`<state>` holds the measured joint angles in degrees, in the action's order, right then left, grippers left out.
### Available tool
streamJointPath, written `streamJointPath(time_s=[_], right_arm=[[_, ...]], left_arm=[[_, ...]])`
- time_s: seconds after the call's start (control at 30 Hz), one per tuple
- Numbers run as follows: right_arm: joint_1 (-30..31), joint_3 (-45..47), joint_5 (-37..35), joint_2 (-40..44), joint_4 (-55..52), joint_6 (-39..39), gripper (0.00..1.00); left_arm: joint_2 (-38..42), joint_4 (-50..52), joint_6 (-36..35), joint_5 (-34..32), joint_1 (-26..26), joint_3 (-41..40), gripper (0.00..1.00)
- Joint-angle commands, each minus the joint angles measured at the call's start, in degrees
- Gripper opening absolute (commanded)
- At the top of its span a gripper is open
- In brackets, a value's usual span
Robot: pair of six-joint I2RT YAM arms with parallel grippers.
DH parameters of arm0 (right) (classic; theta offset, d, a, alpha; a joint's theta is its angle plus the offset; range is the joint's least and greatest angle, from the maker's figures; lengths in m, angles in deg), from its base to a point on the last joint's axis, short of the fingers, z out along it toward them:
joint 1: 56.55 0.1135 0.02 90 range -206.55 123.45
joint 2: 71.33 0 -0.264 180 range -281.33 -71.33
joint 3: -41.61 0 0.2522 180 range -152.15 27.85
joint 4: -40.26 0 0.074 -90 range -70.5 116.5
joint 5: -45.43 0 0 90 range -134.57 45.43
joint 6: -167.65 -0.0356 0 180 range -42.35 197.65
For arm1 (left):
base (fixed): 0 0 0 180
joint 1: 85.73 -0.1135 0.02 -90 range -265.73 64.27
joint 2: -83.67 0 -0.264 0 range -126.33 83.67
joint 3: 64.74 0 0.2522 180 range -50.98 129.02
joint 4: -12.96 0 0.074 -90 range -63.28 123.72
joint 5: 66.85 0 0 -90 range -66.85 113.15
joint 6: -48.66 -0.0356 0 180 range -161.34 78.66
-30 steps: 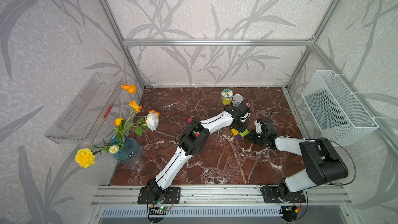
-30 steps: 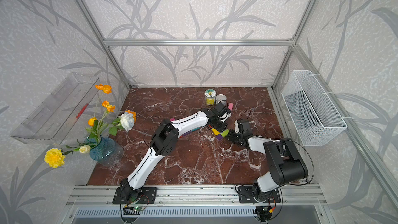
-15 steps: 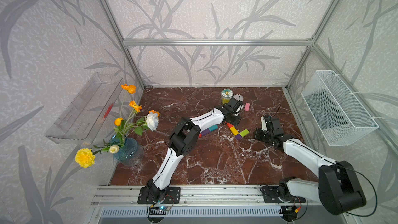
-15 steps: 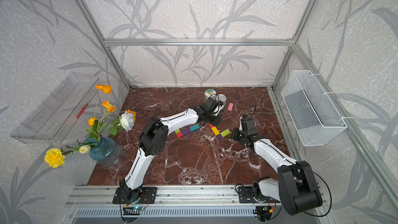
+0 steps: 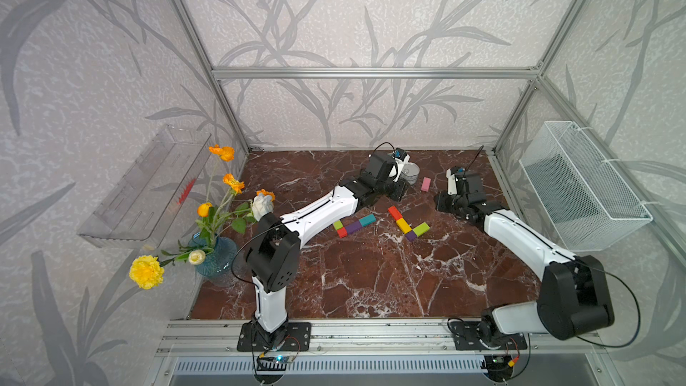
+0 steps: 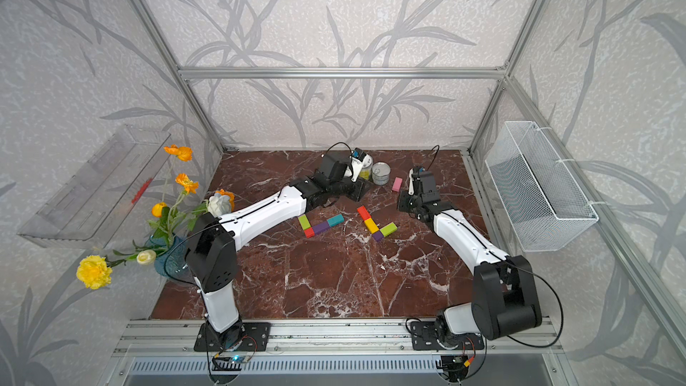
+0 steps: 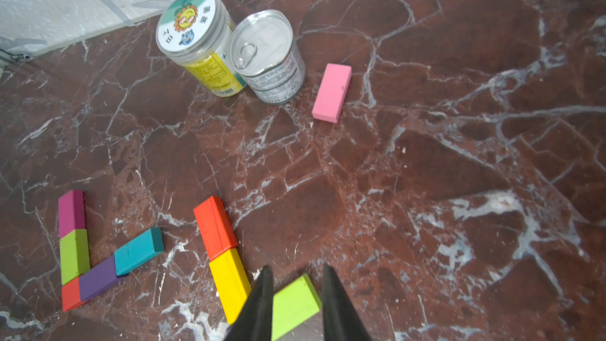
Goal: Assemble the letter v with building blocks
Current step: Pick up the building block from the center of the board.
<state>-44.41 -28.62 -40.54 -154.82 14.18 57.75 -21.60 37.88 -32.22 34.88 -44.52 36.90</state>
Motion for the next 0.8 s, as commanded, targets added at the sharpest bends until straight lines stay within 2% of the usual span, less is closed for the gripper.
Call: streamJointPath(time_s=[0.0, 0.3, 0.47, 0.77], right_arm=[[-1.6, -3.8, 2.2, -3.5, 0.1, 1.1, 0.27], [-2.4, -18.4, 4.4, -17.8, -4.1, 3.2, 0.32], [-2.8, -24.6, 3.5, -24.3, -4.1, 3.3, 0.35], [-3.1, -37.3, 1.0, -35.2, -11.5, 5.9, 0.45]], left_arm=[[4.2, -1.2, 0.1, 0.6, -0.2, -2.6, 0.40], [11.6, -5.8, -0.1, 0.0, -0.2, -9.0, 0.44], [12.6, -6.0, -1.0, -1.8, -0.2, -10.4, 0.46], [12.9, -5.6, -1.6, -3.2, -0.3, -10.9, 0.46]])
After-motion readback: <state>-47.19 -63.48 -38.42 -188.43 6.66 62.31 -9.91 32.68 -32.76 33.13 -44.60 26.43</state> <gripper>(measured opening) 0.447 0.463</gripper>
